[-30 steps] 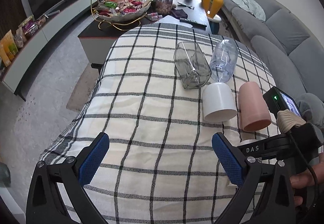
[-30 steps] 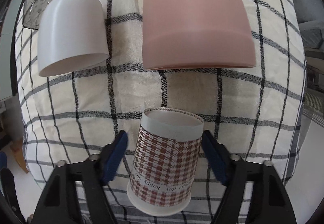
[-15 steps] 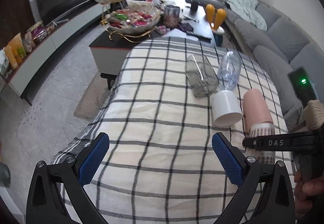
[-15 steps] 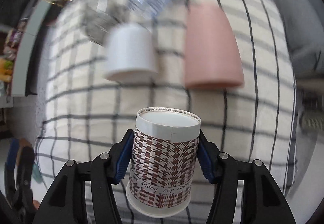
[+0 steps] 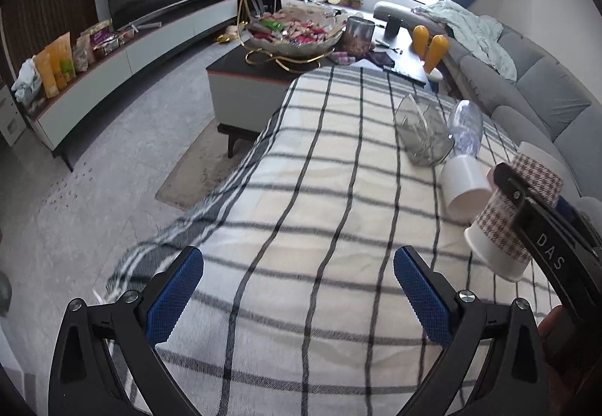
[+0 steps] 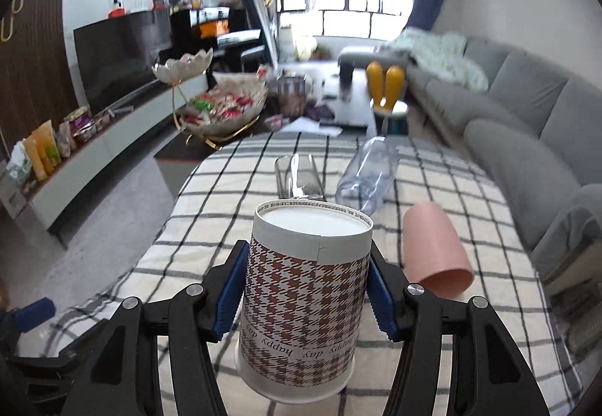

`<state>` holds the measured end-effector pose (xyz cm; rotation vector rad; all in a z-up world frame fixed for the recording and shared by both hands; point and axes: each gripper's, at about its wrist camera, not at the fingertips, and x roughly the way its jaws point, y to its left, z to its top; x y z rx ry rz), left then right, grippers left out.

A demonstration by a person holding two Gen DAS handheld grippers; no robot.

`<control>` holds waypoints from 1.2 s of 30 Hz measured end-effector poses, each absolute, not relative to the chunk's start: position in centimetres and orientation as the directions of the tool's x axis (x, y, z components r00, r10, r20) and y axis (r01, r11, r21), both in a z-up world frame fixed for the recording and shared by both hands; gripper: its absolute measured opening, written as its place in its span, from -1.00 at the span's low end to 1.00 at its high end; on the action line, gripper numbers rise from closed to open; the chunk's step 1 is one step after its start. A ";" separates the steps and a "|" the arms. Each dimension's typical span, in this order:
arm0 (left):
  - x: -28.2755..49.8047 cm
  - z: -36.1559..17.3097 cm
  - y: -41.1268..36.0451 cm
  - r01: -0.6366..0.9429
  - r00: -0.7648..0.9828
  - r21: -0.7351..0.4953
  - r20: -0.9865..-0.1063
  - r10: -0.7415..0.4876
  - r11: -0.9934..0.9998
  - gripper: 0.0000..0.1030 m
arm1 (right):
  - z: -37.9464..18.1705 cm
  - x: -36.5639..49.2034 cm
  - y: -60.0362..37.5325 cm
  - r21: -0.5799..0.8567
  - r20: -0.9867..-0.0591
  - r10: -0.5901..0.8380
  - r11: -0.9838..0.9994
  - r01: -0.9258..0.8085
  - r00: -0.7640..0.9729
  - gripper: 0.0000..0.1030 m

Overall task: Flip cup upside down
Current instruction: 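Lower the paper cup rim-down onto the table and open the right gripper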

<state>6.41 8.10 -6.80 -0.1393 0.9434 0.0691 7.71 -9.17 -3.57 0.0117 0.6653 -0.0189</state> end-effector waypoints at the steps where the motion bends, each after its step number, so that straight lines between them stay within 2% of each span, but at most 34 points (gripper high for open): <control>1: 6.2 -7.1 8.2 -0.126 0.586 -0.093 -0.810 -0.002 0.988 1.00 | -3.9 7.3 -9.3 0.002 -0.609 -0.025 0.999 0.033 0.793 0.14; 4: 5.8 -7.8 8.1 -0.137 0.593 -0.104 -0.805 -0.003 0.985 1.00 | -4.4 6.8 -9.6 -0.024 -0.566 -0.091 0.995 0.094 0.819 0.14; 10: 6.3 -9.2 7.8 -0.136 0.562 -0.087 -0.827 0.005 0.987 1.00 | -6.8 7.8 -10.8 -0.015 -0.619 -0.157 0.982 0.188 0.769 0.14; 18: 7.1 -10.6 8.0 -0.148 0.517 -0.062 -0.856 0.024 0.987 1.00 | -9.8 7.7 -10.4 -0.038 -0.674 -0.158 0.983 0.179 0.722 0.15; 27: 7.1 -10.6 8.0 -0.141 0.499 -0.094 -0.866 -0.011 0.986 1.00 | -10.8 6.7 -10.4 -0.053 -0.758 -0.137 0.987 0.150 0.638 0.15; 31: 6.9 -10.3 7.6 -0.126 0.507 -0.089 -0.862 -0.013 0.988 1.00 | -10.9 6.5 -10.6 -0.042 -0.761 -0.126 0.988 0.146 0.636 0.15; 33: 6.9 -10.0 7.7 -0.126 0.510 -0.090 -0.860 -0.014 0.988 1.00 | -10.8 6.5 -10.6 -0.034 -0.764 -0.119 0.989 0.144 0.634 0.19; 36: 6.7 -9.5 7.9 -0.133 0.519 -0.093 -0.854 -0.010 0.987 1.00 | -10.2 6.2 -10.6 -0.022 -0.754 -0.111 0.989 0.144 0.647 0.41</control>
